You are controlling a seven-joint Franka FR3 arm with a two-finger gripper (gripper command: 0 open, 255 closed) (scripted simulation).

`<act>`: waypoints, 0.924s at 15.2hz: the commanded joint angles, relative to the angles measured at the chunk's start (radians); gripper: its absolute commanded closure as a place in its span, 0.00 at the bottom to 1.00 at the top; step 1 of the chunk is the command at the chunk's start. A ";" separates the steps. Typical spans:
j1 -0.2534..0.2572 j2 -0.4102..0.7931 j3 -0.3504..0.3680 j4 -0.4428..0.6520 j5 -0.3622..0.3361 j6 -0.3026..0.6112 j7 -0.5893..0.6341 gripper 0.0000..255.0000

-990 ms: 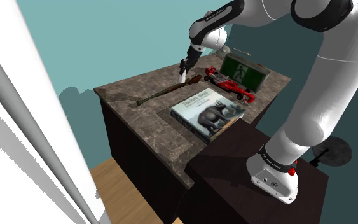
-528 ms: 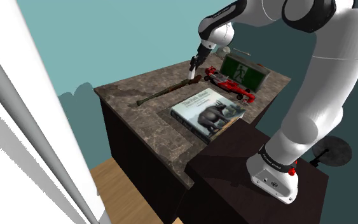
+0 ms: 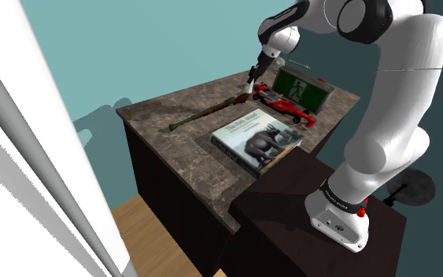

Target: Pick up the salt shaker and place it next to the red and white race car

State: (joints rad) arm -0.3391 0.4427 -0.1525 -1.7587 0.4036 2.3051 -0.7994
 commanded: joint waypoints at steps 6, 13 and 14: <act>-0.122 0.161 -0.018 0.266 0.016 -0.138 -0.093 1.00; -0.149 0.234 -0.011 0.306 0.033 -0.113 -0.127 1.00; -0.150 0.241 -0.009 0.304 0.036 -0.104 -0.131 1.00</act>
State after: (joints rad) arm -0.4877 0.6771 -0.1629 -1.4541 0.4368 2.1941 -0.9267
